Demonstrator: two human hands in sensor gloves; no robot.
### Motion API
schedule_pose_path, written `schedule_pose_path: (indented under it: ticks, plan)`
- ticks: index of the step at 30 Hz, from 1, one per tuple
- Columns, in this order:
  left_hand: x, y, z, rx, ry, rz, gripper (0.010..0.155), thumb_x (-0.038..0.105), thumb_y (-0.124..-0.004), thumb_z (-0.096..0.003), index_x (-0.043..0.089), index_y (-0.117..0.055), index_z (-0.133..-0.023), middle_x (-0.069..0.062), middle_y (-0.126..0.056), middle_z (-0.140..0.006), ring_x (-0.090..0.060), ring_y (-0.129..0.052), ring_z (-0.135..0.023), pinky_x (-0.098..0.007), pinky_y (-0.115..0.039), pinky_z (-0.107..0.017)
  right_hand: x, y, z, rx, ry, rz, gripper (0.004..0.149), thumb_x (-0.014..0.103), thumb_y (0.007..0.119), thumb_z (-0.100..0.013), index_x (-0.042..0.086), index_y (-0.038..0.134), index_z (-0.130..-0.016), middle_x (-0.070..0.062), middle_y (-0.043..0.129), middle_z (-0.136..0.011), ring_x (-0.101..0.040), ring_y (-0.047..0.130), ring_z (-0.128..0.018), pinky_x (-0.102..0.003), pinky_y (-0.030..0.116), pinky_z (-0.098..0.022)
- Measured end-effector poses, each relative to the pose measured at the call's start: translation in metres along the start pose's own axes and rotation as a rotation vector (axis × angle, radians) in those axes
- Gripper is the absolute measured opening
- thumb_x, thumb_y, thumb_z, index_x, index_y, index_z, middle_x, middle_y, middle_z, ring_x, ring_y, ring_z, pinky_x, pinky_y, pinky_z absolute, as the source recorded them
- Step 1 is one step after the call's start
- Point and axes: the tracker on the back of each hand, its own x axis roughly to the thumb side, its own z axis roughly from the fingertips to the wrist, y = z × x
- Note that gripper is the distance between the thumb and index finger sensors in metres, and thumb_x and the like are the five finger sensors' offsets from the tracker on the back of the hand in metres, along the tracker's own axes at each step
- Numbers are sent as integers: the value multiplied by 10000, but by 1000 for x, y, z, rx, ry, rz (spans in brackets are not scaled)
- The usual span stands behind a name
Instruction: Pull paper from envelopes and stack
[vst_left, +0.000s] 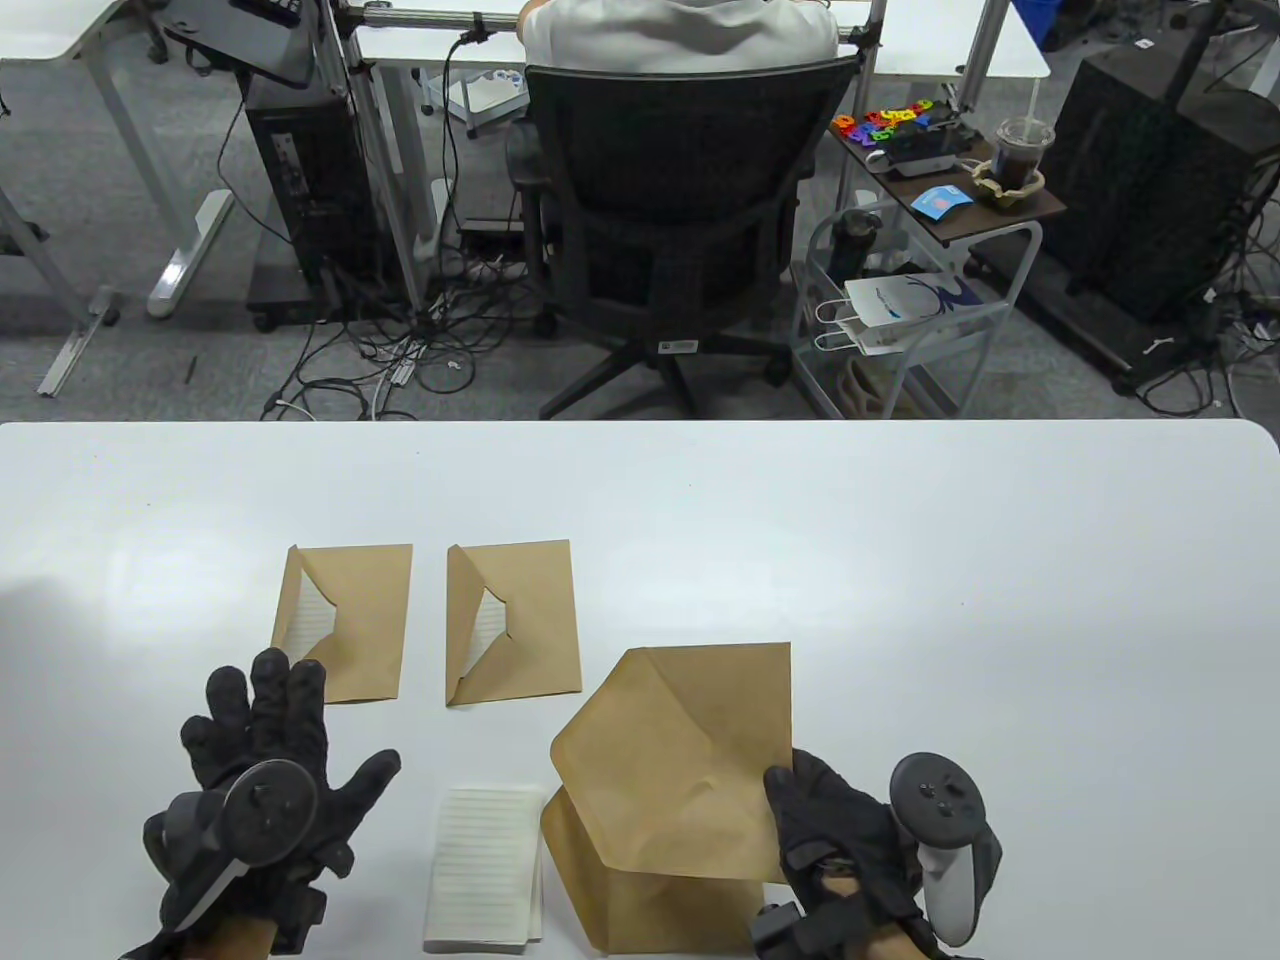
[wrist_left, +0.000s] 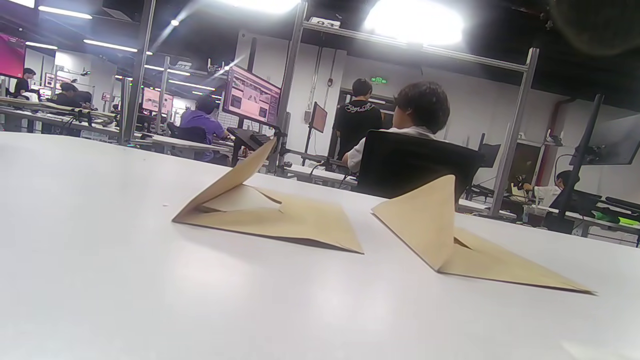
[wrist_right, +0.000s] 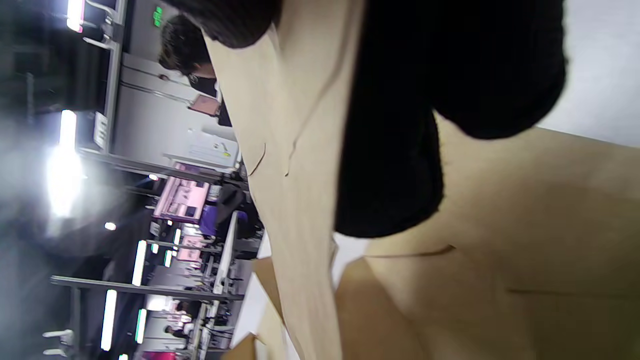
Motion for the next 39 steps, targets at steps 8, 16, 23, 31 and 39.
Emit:
schedule_pose_path:
  ticks: [8,16,23,31,39]
  plan:
    - [-3,4,-1,9,6,8,1062,834,-676,-389,274,-195,-1153,-22,-186,-1212,-470,-153,-1129,-732,-261,-736,-12,16,-1,-37,109,264,495,292,726,-431,18,757,-842,-178,1052,-587,-278,1158,-282,-484,924,-274]
    - [-2,1,-1,6,-12,12,1055,831,-674,-392,270,-208,-1155,-26,-200,-1214,-472,-177,-1133,-730,-271,-739,-12,21,-1,-57,111,418,510,299,728,-434,-8,750,-840,-171,1073,-522,-280,1158,-252,-488,924,-260]
    - [0,-1,-1,-9,-21,14,1051,826,-675,-393,265,-219,-1156,-28,-208,-1214,-472,-183,-1132,-729,-275,-739,-9,25,0,-93,105,627,507,326,742,-433,-6,792,-813,-154,1093,-447,-263,1153,-202,-485,925,-248]
    - [1,-2,0,-8,-24,18,1044,821,-674,-396,263,-226,-1157,-24,-218,-1214,-473,-193,-1133,-727,-281,-741,-4,16,2,-53,37,329,442,332,742,-413,63,858,-744,-111,1098,-399,-211,1137,-150,-462,927,-255]
    - [1,-2,0,-6,-24,21,1040,819,-675,-397,262,-234,-1156,-23,-226,-1215,-472,-202,-1134,-726,-287,-742,-14,26,-2,23,104,357,456,343,740,-415,50,851,-746,-127,1096,-420,-231,1142,-172,-475,923,-263]
